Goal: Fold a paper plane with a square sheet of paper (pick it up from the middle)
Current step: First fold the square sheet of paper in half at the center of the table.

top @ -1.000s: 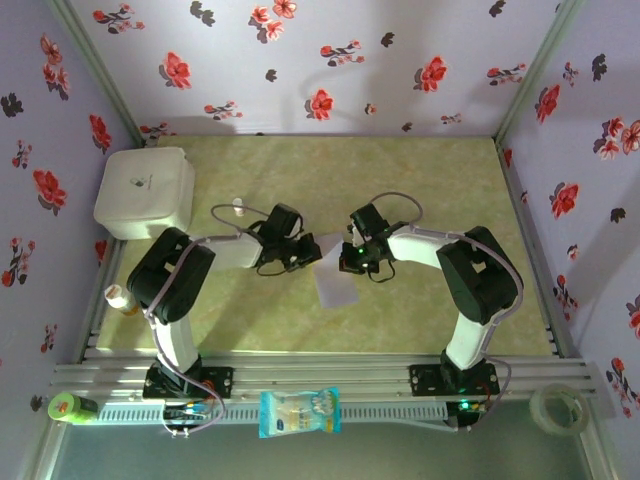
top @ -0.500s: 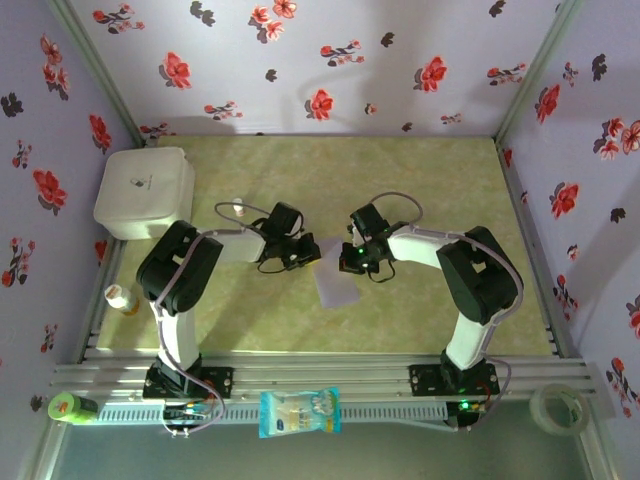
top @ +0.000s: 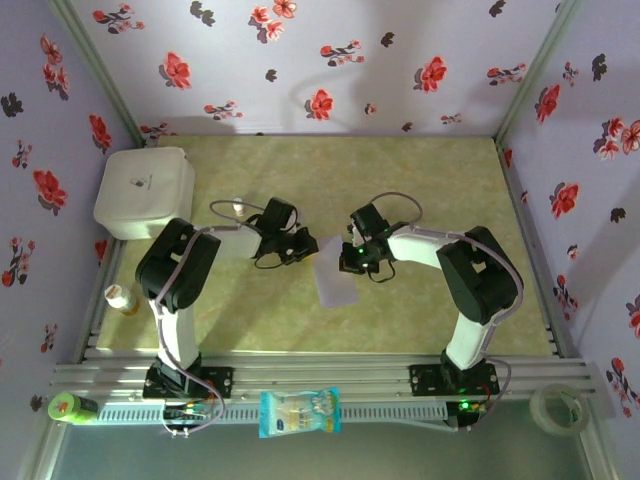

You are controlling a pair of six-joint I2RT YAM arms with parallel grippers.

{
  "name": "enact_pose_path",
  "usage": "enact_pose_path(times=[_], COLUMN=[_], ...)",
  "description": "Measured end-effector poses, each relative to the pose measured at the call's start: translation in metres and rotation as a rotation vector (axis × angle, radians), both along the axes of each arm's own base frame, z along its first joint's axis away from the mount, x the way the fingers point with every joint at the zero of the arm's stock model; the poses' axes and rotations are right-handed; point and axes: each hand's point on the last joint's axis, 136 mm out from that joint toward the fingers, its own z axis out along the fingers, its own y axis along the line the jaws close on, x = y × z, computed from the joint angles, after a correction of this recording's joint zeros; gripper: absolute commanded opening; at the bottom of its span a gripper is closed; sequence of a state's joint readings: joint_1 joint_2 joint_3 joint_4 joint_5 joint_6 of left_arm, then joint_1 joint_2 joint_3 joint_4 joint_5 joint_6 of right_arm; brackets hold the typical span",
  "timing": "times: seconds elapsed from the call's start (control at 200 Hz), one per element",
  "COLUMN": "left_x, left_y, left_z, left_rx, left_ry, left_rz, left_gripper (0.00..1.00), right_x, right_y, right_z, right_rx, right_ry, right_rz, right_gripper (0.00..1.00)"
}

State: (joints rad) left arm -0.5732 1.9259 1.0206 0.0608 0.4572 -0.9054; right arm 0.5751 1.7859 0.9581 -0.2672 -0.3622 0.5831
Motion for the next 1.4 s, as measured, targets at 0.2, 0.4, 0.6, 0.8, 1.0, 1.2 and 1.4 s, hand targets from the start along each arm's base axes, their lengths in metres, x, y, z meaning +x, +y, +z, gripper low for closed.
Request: enact_pose_path(times=[0.2, 0.4, 0.6, 0.8, 1.0, 1.2, 1.4], left_x=[0.006, 0.007, 0.009, 0.010, 0.013, 0.024, 0.025], left_y=[0.000, 0.001, 0.004, 0.004, -0.003, -0.012, -0.010], left_z=[-0.004, -0.005, -0.005, -0.002, 0.007, 0.021, 0.002], left_rx=[-0.022, -0.016, 0.009, 0.010, -0.025, -0.051, -0.016], left_ry=[0.015, 0.023, 0.034, 0.037, 0.026, -0.010, 0.010], left_rz=[-0.002, 0.002, 0.014, 0.015, -0.003, -0.015, -0.019], left_gripper=[0.10, 0.10, 0.10, 0.12, 0.13, 0.12, 0.10], right_x=[0.000, 0.000, 0.000, 0.000, 0.000, 0.000, 0.000], right_y=[0.000, 0.000, 0.000, 0.000, 0.000, 0.000, 0.000], right_z=[0.000, 0.000, 0.000, 0.000, 0.000, 0.000, 0.000], right_rx=[0.002, 0.002, 0.001, 0.002, 0.002, 0.002, 0.002], right_ry=[-0.002, -0.002, -0.002, -0.003, -0.003, -0.003, -0.003], right_rz=[0.000, 0.000, 0.000, 0.000, 0.000, 0.000, 0.000], right_gripper=[0.00, 0.00, 0.00, 0.00, 0.00, 0.00, 0.00])
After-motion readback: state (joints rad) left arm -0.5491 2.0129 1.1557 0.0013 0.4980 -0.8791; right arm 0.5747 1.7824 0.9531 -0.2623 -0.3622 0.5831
